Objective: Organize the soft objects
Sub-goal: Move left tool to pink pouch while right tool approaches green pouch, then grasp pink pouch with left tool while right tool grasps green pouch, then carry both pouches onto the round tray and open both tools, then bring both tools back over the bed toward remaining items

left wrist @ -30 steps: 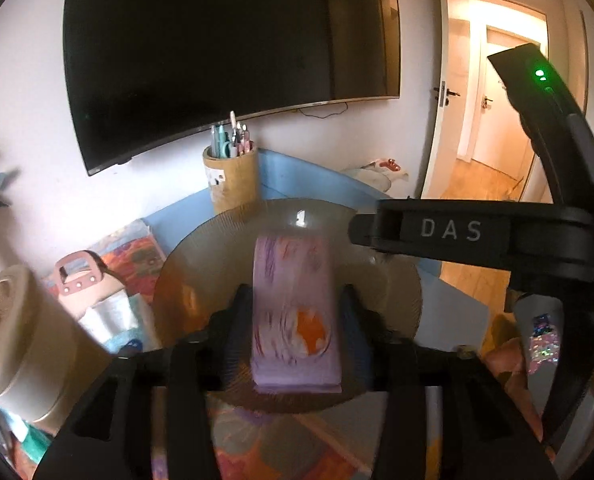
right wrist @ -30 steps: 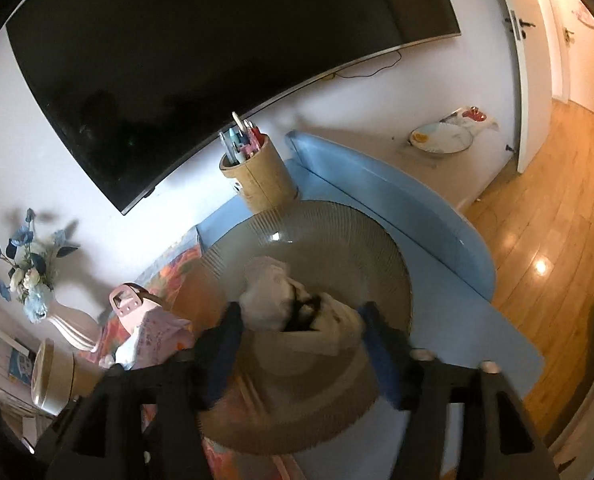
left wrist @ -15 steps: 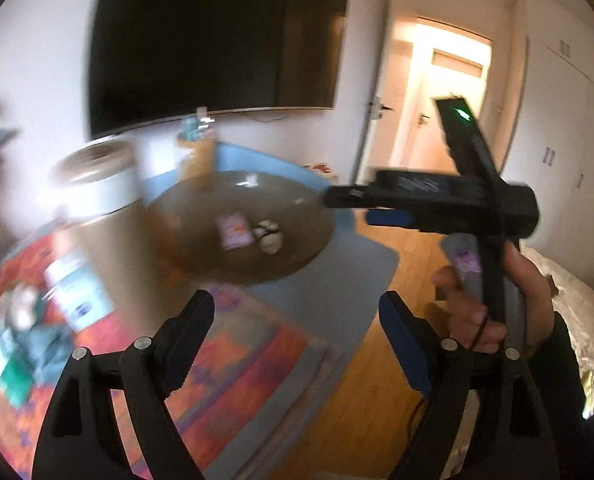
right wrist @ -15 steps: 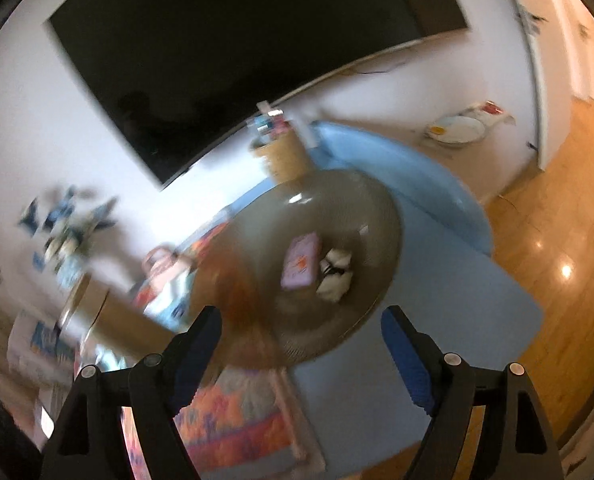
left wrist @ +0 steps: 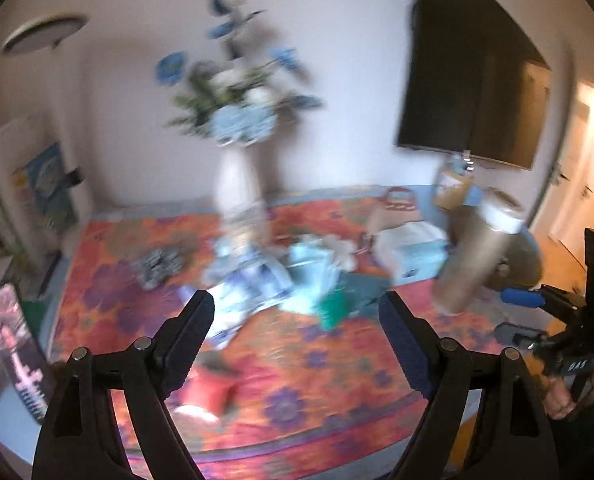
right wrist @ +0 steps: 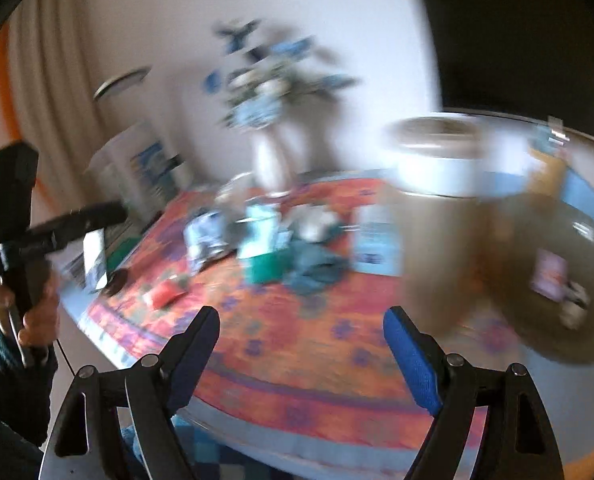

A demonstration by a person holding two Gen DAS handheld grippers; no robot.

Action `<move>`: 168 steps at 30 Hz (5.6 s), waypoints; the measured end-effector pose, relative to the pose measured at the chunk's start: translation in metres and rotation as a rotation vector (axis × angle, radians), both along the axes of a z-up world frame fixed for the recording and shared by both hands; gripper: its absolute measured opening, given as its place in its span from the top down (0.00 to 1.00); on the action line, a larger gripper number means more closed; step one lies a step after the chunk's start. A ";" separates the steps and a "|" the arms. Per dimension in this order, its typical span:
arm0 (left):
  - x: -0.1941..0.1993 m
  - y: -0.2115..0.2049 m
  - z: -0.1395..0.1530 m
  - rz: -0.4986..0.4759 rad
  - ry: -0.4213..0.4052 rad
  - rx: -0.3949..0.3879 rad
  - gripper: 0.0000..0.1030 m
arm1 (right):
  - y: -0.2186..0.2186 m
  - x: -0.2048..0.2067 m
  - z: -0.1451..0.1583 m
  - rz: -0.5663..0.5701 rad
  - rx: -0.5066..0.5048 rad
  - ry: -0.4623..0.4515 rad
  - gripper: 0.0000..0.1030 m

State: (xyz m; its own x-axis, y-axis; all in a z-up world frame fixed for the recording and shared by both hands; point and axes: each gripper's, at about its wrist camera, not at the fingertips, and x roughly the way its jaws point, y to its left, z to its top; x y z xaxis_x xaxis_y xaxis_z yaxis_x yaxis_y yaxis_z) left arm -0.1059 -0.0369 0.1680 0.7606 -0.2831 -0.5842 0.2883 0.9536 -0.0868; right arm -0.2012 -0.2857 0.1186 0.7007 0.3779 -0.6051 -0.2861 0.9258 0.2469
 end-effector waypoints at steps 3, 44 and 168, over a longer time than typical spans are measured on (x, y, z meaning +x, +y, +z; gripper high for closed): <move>0.010 0.030 -0.024 0.049 0.034 -0.008 0.19 | 0.047 0.027 -0.013 0.033 -0.054 0.038 0.20; 0.047 0.073 -0.155 0.024 0.264 0.030 0.47 | 0.100 0.190 -0.110 -0.226 0.308 0.384 0.35; 0.025 -0.406 -0.040 -0.463 -0.045 0.106 0.13 | -0.303 0.019 -0.016 -0.671 0.247 0.180 0.40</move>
